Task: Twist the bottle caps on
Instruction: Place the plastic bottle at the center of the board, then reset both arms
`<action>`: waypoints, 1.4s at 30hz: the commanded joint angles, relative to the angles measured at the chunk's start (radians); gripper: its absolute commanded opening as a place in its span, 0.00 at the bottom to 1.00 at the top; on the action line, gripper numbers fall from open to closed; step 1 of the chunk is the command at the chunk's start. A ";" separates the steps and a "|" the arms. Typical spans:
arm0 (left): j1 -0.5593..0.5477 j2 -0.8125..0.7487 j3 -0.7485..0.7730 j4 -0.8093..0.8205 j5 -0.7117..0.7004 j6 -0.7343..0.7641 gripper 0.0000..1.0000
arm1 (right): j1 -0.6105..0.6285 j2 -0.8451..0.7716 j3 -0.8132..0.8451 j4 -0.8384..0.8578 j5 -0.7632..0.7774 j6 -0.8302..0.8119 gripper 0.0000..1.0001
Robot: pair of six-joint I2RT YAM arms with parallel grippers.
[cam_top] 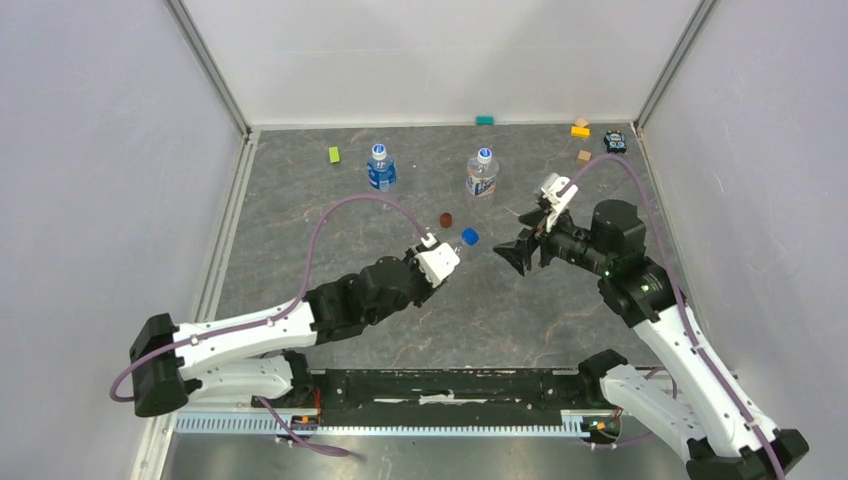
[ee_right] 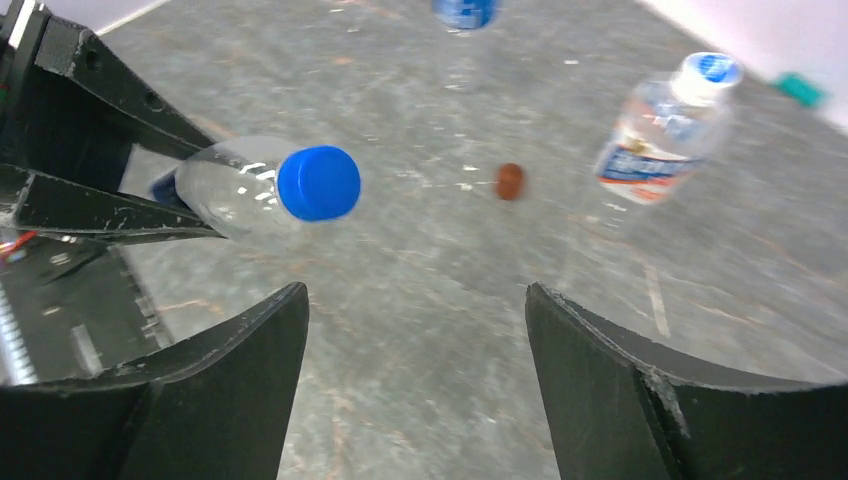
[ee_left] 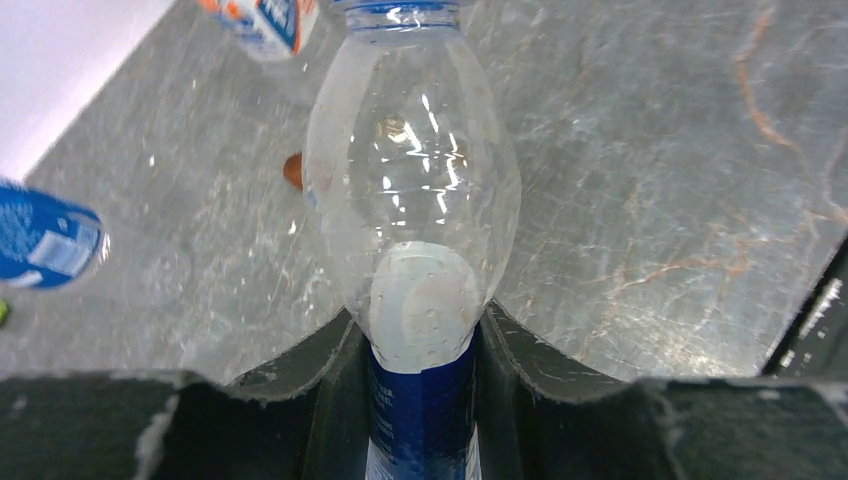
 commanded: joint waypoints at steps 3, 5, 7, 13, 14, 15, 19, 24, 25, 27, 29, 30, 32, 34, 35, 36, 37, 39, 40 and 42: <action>0.122 0.142 0.086 -0.094 -0.065 -0.306 0.36 | -0.002 -0.109 0.014 -0.020 0.295 -0.073 0.85; 0.178 0.231 0.134 -0.154 -0.039 -0.374 0.39 | -0.002 -0.126 0.006 -0.031 0.326 -0.086 0.86; 0.227 0.321 0.182 -0.216 -0.026 -0.432 0.41 | -0.003 -0.140 -0.004 -0.043 0.360 -0.091 0.86; 0.332 0.528 0.260 -0.264 0.071 -0.525 0.45 | -0.002 -0.179 -0.026 -0.073 0.425 -0.118 0.87; 0.342 0.550 0.265 -0.262 0.089 -0.534 0.47 | -0.002 -0.181 -0.029 -0.079 0.430 -0.122 0.87; 0.354 0.572 0.271 -0.264 0.108 -0.539 0.50 | -0.003 -0.184 -0.032 -0.083 0.435 -0.126 0.87; 0.385 0.632 0.293 -0.286 0.151 -0.551 0.62 | -0.002 -0.194 -0.041 -0.093 0.446 -0.134 0.87; 0.393 0.600 0.294 -0.302 0.163 -0.558 0.95 | -0.003 -0.209 -0.052 -0.093 0.470 -0.136 0.87; 0.394 0.574 0.290 -0.304 0.158 -0.559 1.00 | -0.002 -0.214 -0.054 -0.093 0.478 -0.136 0.87; 0.394 0.515 0.286 -0.315 0.146 -0.558 1.00 | -0.003 -0.228 -0.062 -0.092 0.497 -0.134 0.88; 0.396 0.445 0.283 -0.329 0.129 -0.555 1.00 | -0.002 -0.246 -0.070 -0.091 0.528 -0.129 0.88; 0.397 0.404 0.283 -0.336 0.124 -0.553 1.00 | -0.002 -0.257 -0.076 -0.089 0.555 -0.123 0.98; 0.399 0.322 0.281 -0.349 0.107 -0.544 1.00 | -0.002 -0.289 -0.091 -0.079 0.613 -0.109 0.98; 0.399 0.225 0.279 -0.366 0.077 -0.534 1.00 | -0.003 -0.326 -0.110 -0.070 0.679 -0.101 0.98; 0.399 0.171 0.276 -0.377 0.060 -0.528 1.00 | -0.003 -0.347 -0.119 -0.066 0.714 -0.100 0.98; 0.399 0.123 0.273 -0.386 0.036 -0.518 1.00 | -0.002 -0.371 -0.126 -0.063 0.746 -0.099 0.98; 0.399 0.063 0.267 -0.394 0.014 -0.509 1.00 | -0.003 -0.395 -0.135 -0.057 0.780 -0.099 0.98; 0.399 -0.052 0.247 -0.399 -0.041 -0.484 1.00 | -0.002 -0.445 -0.162 -0.038 0.839 -0.103 0.98; 0.399 -0.115 0.234 -0.399 -0.070 -0.467 1.00 | -0.002 -0.474 -0.181 -0.024 0.876 -0.104 0.98; 0.399 -0.240 0.211 -0.399 -0.115 -0.435 1.00 | -0.003 -0.531 -0.230 0.011 0.931 -0.112 0.98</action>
